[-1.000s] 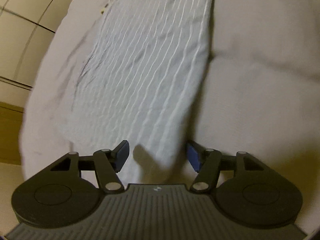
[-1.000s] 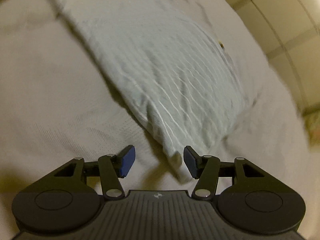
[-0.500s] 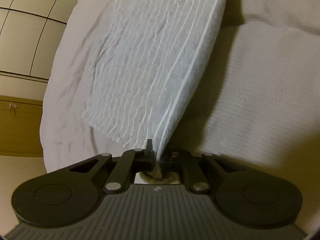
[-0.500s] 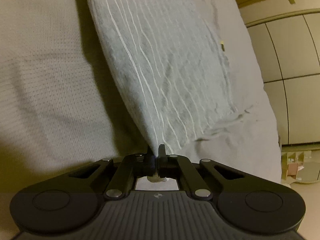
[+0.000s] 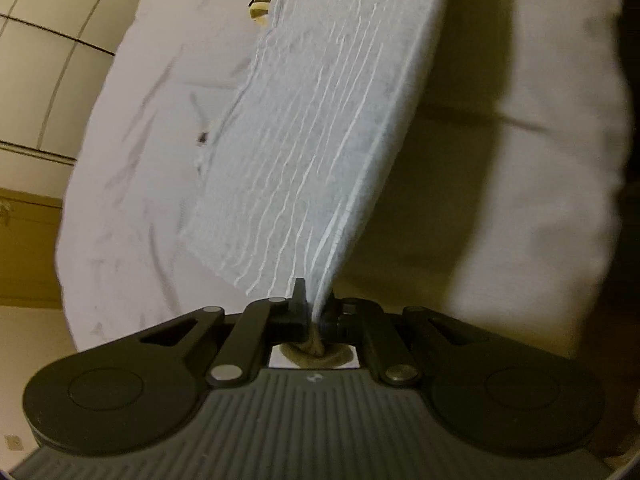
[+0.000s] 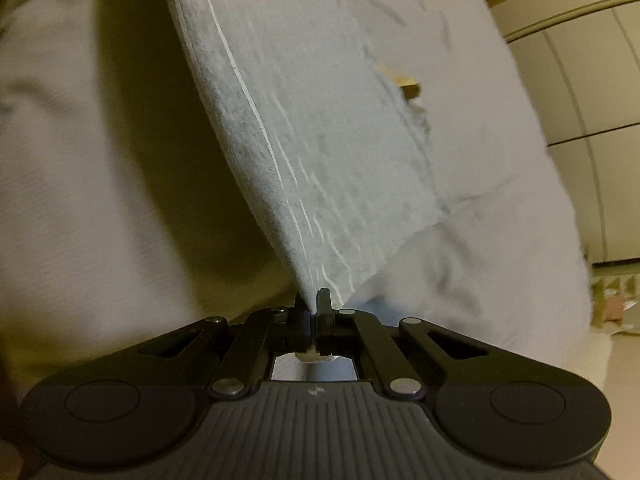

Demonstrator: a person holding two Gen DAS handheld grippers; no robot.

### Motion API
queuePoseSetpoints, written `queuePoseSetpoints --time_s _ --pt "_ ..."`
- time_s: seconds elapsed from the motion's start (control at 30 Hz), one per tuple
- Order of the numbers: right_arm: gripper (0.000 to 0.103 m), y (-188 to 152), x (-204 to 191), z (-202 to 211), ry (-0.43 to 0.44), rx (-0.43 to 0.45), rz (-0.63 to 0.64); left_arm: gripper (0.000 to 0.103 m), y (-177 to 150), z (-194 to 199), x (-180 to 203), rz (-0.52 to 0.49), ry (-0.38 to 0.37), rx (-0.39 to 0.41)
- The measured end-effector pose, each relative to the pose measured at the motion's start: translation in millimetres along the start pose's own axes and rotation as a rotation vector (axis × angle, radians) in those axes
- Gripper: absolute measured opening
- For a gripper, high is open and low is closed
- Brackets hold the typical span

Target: Fold clothes

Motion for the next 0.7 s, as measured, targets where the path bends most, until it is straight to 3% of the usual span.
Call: queuePoseSetpoints --time_s 0.1,0.23,0.37,0.5,0.63,0.7 --pt "0.000 -11.4 -21.0 5.0 0.032 -0.026 -0.003 0.004 -6.6 15.1 27.0 -0.018 -0.047 0.013" --pt "0.000 -9.4 -25.8 -2.2 0.010 -0.062 0.006 0.005 -19.4 12.4 37.1 -0.031 -0.071 0.022" --pt "0.009 -15.3 -39.9 1.6 -0.037 -0.179 -0.022 0.007 -35.3 6.1 32.7 -0.051 -0.076 0.056" --pt "0.009 -28.4 -51.1 11.4 -0.112 -0.347 -0.103 0.012 -57.4 7.8 31.3 -0.065 -0.092 0.135" --pt "0.010 -15.1 -65.0 36.3 -0.156 -0.457 -0.217 0.013 -97.7 11.3 33.2 -0.068 -0.116 0.204" --pt "0.013 11.2 -76.5 56.5 -0.177 -0.466 -0.275 0.013 -125.9 13.2 30.3 -0.048 -0.119 0.221"
Point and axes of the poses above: each gripper's, at about its wrist camera, not at the fingertips, and z roughly against the way its jaws point, x to its right, y to its top, the point moved 4 cm from there along -z, roughly the way its jaws point, and after that the axes turned 1 degree about -x, right-handed, at the moved point
